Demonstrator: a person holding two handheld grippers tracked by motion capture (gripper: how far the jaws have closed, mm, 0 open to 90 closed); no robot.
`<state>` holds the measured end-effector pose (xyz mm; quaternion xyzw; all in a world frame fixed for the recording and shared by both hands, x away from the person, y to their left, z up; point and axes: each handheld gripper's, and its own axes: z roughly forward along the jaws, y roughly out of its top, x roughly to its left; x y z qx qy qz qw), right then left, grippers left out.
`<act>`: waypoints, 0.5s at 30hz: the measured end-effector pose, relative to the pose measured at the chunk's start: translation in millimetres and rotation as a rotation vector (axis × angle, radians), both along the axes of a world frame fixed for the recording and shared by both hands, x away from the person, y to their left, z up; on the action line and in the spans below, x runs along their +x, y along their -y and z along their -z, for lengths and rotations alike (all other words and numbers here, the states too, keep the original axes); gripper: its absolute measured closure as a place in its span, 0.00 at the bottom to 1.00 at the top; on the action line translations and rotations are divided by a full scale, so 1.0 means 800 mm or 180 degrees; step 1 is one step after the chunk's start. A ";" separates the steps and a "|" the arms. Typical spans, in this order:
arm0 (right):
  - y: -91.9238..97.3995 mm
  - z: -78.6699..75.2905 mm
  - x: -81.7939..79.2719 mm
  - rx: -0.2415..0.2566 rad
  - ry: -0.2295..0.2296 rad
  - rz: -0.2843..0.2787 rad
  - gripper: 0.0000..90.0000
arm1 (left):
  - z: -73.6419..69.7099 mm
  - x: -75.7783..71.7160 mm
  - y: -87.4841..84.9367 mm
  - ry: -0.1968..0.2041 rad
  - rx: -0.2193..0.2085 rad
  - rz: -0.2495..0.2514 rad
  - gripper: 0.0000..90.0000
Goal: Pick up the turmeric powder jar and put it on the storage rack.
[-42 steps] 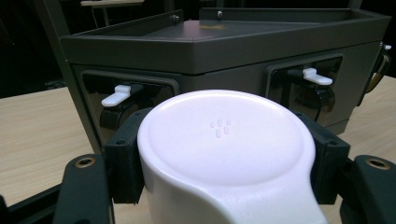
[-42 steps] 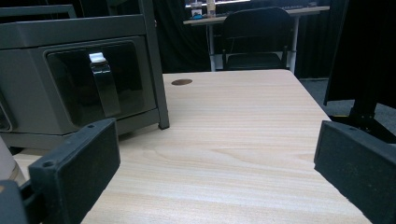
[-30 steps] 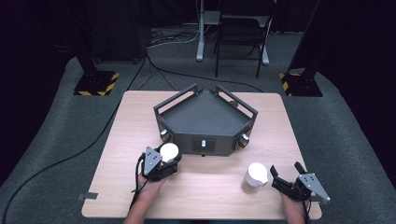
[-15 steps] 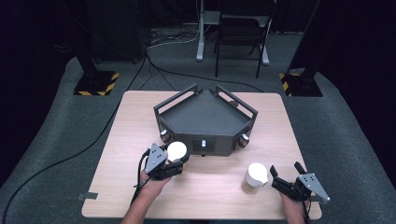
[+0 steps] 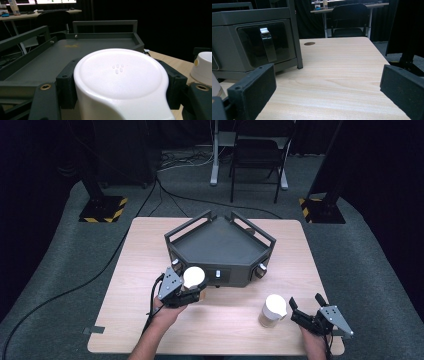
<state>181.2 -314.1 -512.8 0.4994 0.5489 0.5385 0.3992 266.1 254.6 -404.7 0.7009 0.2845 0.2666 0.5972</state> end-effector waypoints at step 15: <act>0.001 0.000 0.000 0.0025 0.0000 0.0002 0.00 | -0.034 0.012 0.018 0.0105 -0.0037 0.0095 0.34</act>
